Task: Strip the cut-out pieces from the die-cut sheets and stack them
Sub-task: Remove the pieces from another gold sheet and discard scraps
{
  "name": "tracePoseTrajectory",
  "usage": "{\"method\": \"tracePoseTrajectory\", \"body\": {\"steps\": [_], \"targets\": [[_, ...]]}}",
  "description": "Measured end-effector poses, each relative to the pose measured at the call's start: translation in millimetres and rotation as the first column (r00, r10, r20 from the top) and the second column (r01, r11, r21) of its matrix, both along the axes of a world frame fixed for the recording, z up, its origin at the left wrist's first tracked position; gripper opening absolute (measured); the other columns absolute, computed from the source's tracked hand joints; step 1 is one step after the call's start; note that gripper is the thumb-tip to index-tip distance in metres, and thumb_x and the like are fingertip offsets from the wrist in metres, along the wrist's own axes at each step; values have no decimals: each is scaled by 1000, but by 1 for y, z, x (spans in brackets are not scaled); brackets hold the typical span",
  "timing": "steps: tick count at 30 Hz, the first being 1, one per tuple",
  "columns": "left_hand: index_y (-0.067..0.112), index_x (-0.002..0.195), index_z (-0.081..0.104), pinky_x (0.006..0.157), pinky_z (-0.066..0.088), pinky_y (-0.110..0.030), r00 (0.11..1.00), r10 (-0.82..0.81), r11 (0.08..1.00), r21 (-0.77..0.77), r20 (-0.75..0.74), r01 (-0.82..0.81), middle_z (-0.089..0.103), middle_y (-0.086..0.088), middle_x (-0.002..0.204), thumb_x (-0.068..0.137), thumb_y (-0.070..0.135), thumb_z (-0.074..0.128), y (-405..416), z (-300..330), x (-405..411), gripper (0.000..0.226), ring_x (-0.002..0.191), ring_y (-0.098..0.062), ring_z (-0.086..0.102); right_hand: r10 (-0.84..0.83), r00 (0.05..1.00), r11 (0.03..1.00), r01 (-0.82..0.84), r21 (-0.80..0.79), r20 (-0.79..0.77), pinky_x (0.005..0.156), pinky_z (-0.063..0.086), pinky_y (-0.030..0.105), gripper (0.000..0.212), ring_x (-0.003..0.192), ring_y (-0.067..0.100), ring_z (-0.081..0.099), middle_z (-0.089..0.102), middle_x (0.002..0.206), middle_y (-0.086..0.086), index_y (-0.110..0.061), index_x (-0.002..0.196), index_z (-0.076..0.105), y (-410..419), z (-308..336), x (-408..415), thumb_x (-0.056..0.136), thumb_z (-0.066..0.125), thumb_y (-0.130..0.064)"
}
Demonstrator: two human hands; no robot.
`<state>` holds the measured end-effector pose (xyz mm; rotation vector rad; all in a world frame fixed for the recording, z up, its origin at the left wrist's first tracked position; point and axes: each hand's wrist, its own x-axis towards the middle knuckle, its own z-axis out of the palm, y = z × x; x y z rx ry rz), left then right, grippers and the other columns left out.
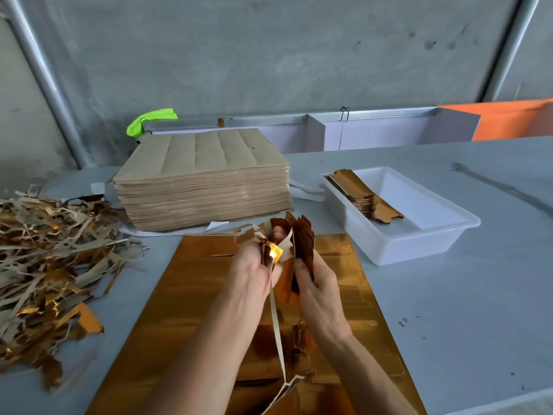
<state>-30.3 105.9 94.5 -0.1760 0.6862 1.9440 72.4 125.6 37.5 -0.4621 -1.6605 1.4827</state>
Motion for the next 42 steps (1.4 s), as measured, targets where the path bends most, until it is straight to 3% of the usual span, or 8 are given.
{"method": "tracePoseTrajectory", "body": {"steps": [6,9,13,17,23,26,29,42], "targets": [[-4,92,60,52,56,-41,997,1,984,-180,-74,-14,60,-16,76,97,9,49,1,-1,2,18,69,-26,62,195,981,974,-194,116,2,90,50,23,39,109,13,57,64,107,-8,-21,128,51,-1,1,3,89,49,-19],[-2,103,61,71,57,-36,999,19,990,-141,-44,-25,62,-14,85,98,7,47,1,-5,3,17,65,-21,64,134,991,986,-132,99,-12,81,53,28,43,90,11,60,65,93,-5,-24,125,53,-2,0,1,83,50,-14],[-8,103,56,45,55,-30,999,-38,999,-23,25,38,62,-19,77,101,6,36,-1,-7,9,24,51,-20,61,-177,984,984,177,-1,-28,67,50,16,33,76,5,60,68,87,-7,-26,119,58,-3,-10,-7,97,42,-7],[1,84,58,42,47,-20,956,-43,974,-225,-290,-25,64,-12,58,98,15,49,-9,-5,8,22,53,-16,55,-303,946,953,304,10,114,62,49,14,22,74,7,61,65,81,-1,-11,102,60,10,-12,-5,99,39,-6],[24,120,45,68,43,-21,208,-415,864,-456,-886,-215,57,7,105,42,69,74,-27,7,-4,94,86,-5,56,-347,918,919,293,263,189,55,49,11,15,66,-6,61,58,72,-12,-11,105,54,23,-5,1,99,41,-17],[26,109,50,58,37,-15,-300,-630,771,-529,-717,-355,56,11,100,60,43,86,-25,6,-7,63,85,-8,56,-318,925,921,248,302,211,54,44,8,14,69,-11,57,56,72,-12,-8,104,55,24,-1,0,99,43,-12],[18,99,65,55,33,-12,-476,-687,727,-521,-549,-447,59,6,89,83,22,71,-25,8,-20,17,69,-3,53,-233,940,942,155,296,250,55,45,8,12,72,-10,60,59,75,-11,-16,101,56,27,2,8,98,45,-15],[12,79,63,63,50,-38,-93,-571,551,-296,-816,-780,67,-9,77,97,23,48,-41,15,-93,26,68,-28,63,-231,960,832,279,-479,159,73,49,46,13,87,20,59,60,94,-8,-29,91,55,68,-5,64,97,50,-18]]}}
